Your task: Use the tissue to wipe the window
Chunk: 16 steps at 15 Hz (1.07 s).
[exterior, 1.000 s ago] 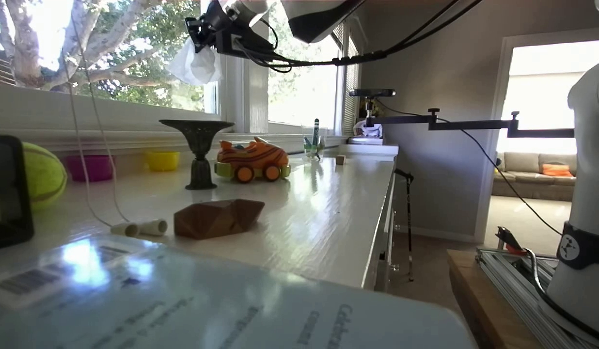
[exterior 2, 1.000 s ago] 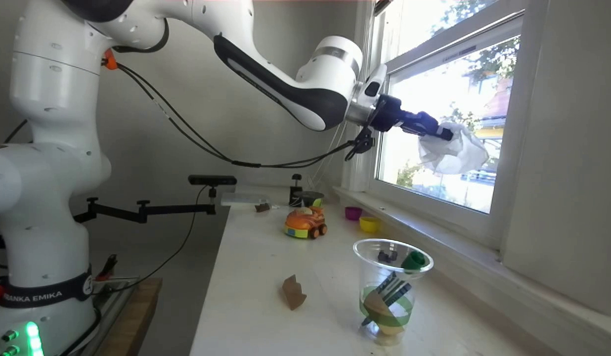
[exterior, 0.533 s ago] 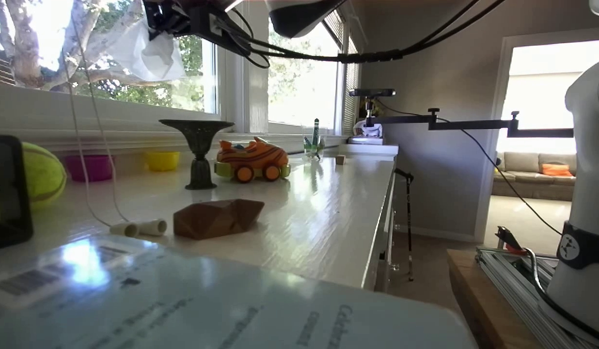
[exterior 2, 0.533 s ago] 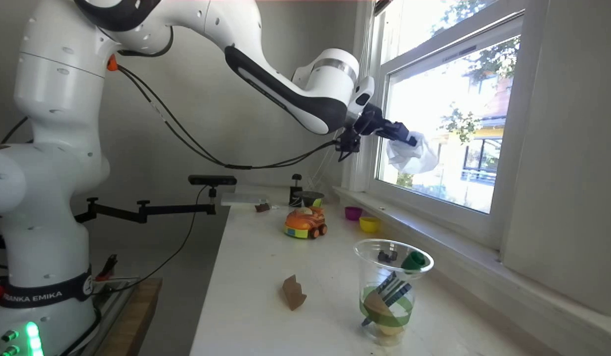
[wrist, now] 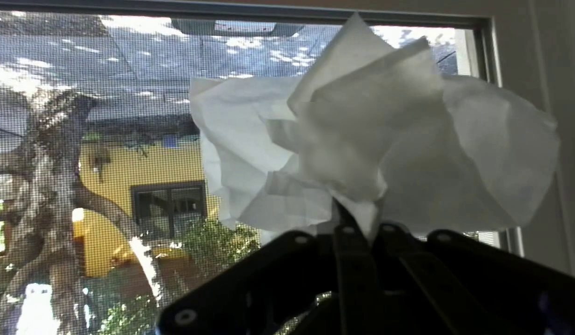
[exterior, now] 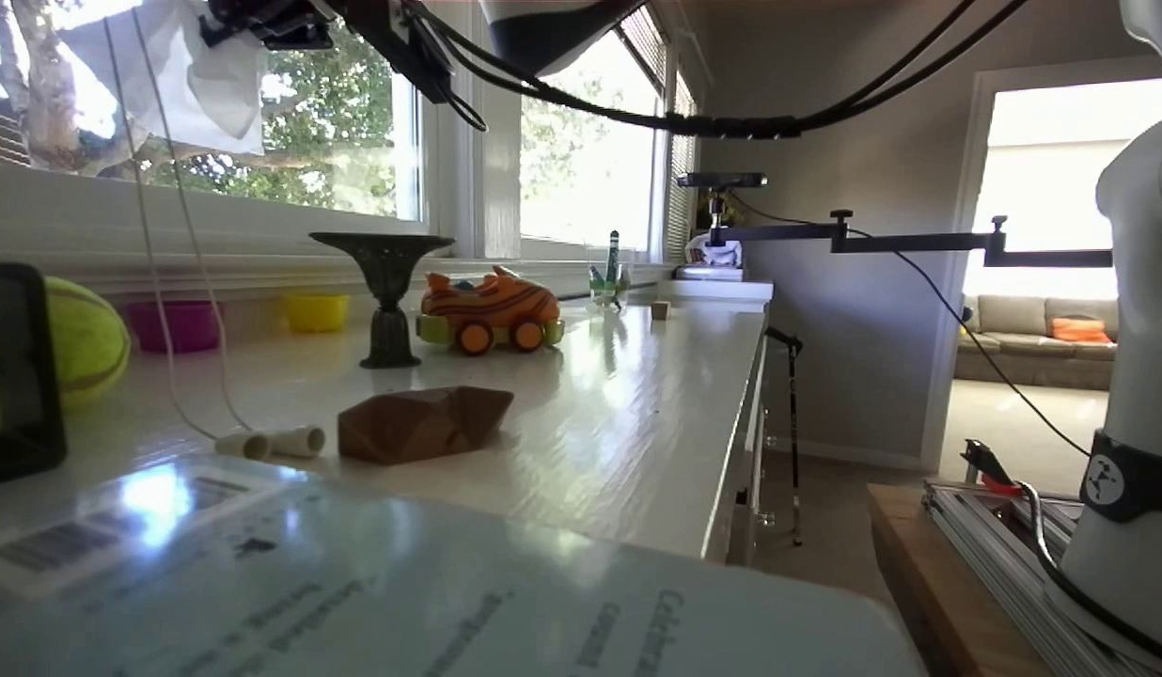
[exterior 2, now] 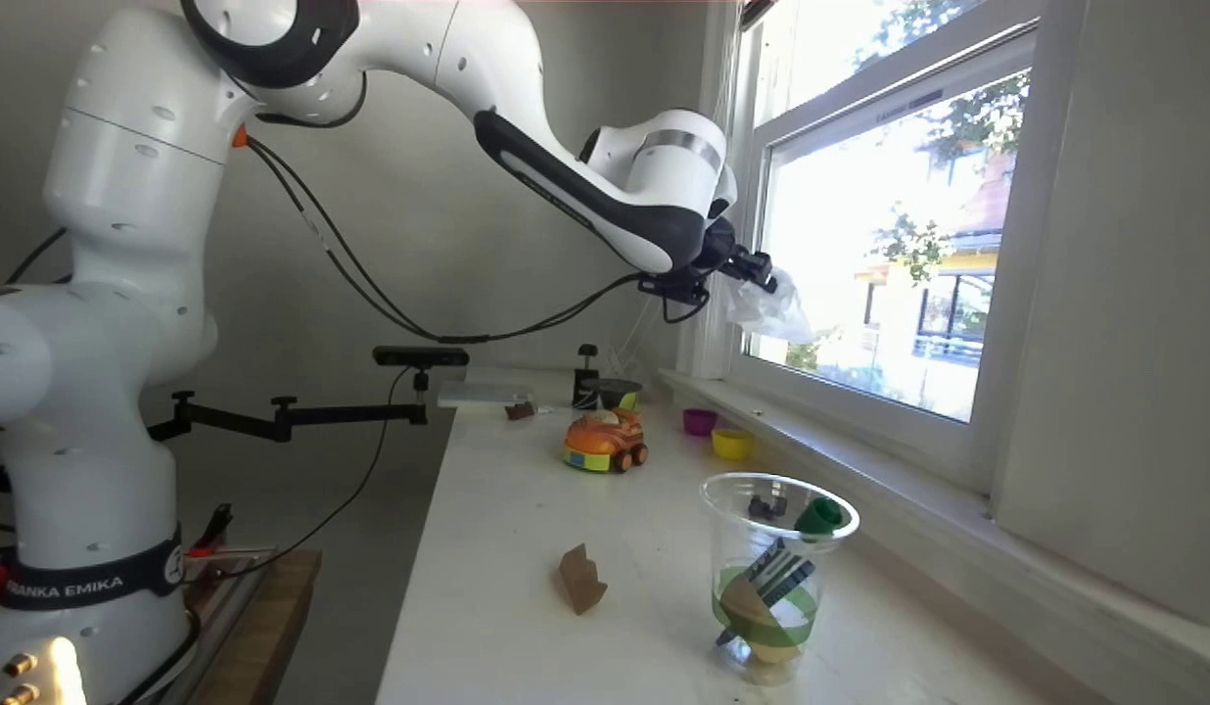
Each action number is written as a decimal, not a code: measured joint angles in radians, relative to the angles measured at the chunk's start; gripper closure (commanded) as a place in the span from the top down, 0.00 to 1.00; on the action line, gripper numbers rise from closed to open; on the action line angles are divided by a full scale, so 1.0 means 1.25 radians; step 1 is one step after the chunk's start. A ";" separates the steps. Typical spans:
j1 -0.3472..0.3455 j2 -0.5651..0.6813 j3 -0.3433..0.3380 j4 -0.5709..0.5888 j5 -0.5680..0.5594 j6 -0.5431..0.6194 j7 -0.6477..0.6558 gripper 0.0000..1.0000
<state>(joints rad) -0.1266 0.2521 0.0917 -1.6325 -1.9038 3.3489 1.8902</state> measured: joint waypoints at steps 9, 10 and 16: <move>-0.004 -0.010 -0.034 -0.016 0.000 -0.142 -0.001 0.00; -0.002 -0.017 -0.034 -0.025 0.000 -0.163 -0.002 0.00; 0.010 -0.065 -0.034 -0.086 0.000 -0.359 -0.002 0.00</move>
<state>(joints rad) -0.1136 0.1714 0.0492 -1.7397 -1.9042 2.9005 1.8882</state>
